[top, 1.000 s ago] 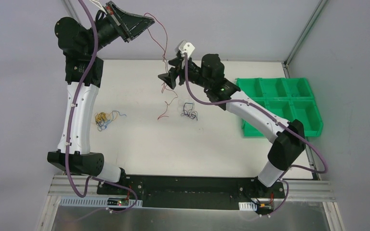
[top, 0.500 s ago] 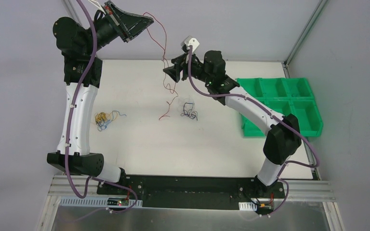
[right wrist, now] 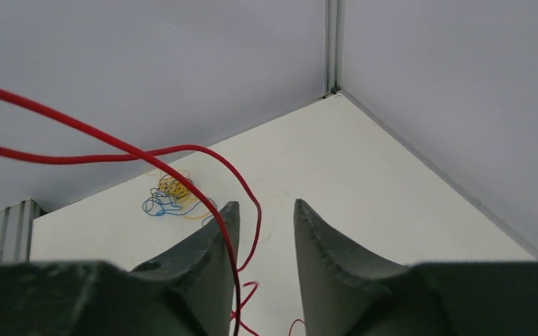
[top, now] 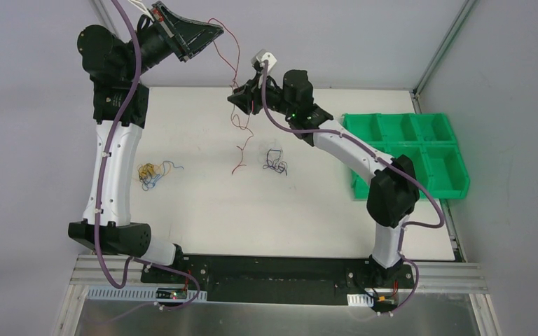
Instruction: Untangle the cables
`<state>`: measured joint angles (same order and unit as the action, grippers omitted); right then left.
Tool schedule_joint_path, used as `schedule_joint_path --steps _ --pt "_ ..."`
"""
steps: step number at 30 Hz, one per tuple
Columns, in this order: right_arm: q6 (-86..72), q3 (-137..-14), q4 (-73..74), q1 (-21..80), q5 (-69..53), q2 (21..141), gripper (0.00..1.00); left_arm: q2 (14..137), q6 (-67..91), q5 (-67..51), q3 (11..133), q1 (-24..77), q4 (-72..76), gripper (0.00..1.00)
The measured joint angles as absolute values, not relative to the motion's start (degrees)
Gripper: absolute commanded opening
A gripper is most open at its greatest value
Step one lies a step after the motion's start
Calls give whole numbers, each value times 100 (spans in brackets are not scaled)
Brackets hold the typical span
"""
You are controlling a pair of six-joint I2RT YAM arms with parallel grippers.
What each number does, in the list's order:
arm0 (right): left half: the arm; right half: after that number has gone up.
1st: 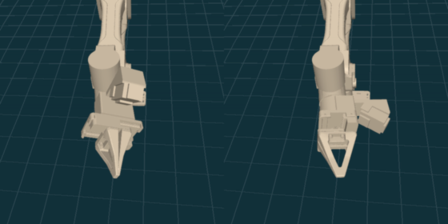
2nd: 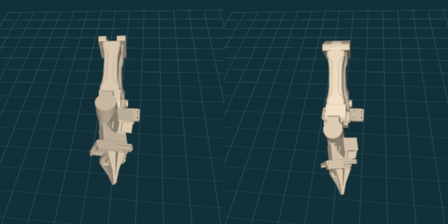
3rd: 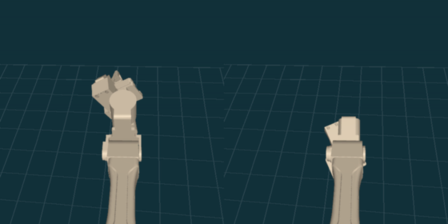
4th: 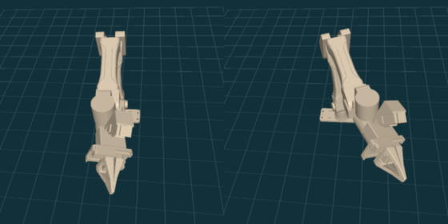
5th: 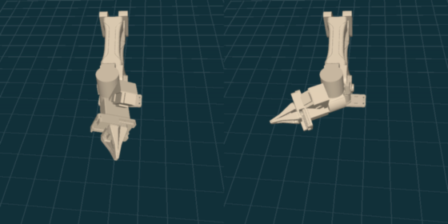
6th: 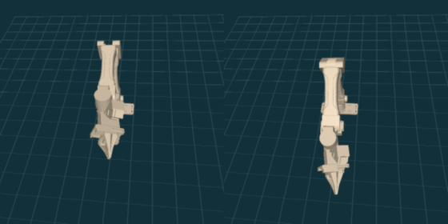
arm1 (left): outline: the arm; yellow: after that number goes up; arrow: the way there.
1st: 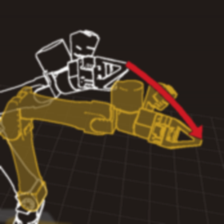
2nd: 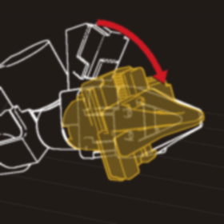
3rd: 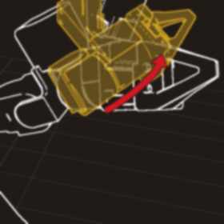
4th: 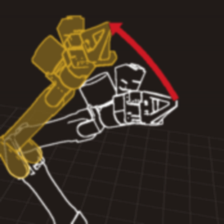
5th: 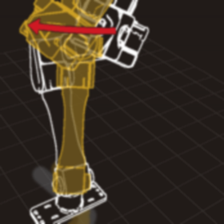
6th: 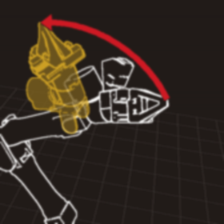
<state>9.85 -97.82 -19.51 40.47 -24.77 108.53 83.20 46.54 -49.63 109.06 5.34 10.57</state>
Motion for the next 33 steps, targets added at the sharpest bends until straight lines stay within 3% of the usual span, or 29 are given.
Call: schedule_joint_path --steps 2,3,9,15,20,23,26,28,29,33 --pt "930 -9784 -1931 4051 -2497 10890 3 8302 4652 -4941 10864 532 1052 0" --pt "897 -9784 -1929 4053 -2504 10895 0 8289 4652 -4936 10831 532 1052 0" --pt "622 -9760 -1782 3992 -2536 10783 0 8042 4650 -4888 10318 239 1061 0" --pt "-209 -9760 -1282 3426 -2510 10248 0 7321 4379 -4659 8713 -543 928 0" --pt "-1441 -9996 -954 2589 -2657 9828 0 7030 3997 -4445 7325 -395 329 0" --pt "-2314 -10175 -893 2215 -2882 9697 0 7402 3959 -4335 7157 161 82 2" --pt "-2950 -10335 -766 1959 -3055 9629 0 7797 3776 -4300 7273 943 -1 46" --pt "-3157 -10420 -624 1828 -3098 9581 0 8086 3691 -4449 7564 1402 -84 90" --pt "-3212 -10429 -537 1747 -3116 9522 0 8213 3662 -4547 7728 1527 -97 98" --pt "-3197 -10414 -38 1278 -3249 9098 0 8536 3634 -4849 8329 1612 -64 99"
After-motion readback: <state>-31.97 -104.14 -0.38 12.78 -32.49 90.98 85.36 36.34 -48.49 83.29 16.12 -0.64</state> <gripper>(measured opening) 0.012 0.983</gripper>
